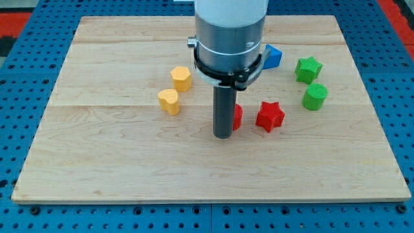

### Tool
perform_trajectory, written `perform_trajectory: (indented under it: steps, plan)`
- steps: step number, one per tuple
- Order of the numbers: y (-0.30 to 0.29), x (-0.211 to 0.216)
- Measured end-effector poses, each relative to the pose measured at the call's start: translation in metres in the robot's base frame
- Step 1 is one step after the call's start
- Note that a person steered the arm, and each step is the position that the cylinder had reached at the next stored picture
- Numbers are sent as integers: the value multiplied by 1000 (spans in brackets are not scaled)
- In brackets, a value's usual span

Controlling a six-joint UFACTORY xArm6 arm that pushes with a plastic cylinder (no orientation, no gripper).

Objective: Slightly move the red star to the top side

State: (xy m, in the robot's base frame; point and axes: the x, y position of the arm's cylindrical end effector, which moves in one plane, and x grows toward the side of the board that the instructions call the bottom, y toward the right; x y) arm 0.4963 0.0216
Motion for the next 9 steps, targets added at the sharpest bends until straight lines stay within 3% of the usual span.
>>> perform_trajectory:
  steps: [1,2,3,5,7,9]
  plan:
    - [6,20]
    - [75,31]
    - [90,10]
    - [90,12]
    - [88,-14]
    - [64,39]
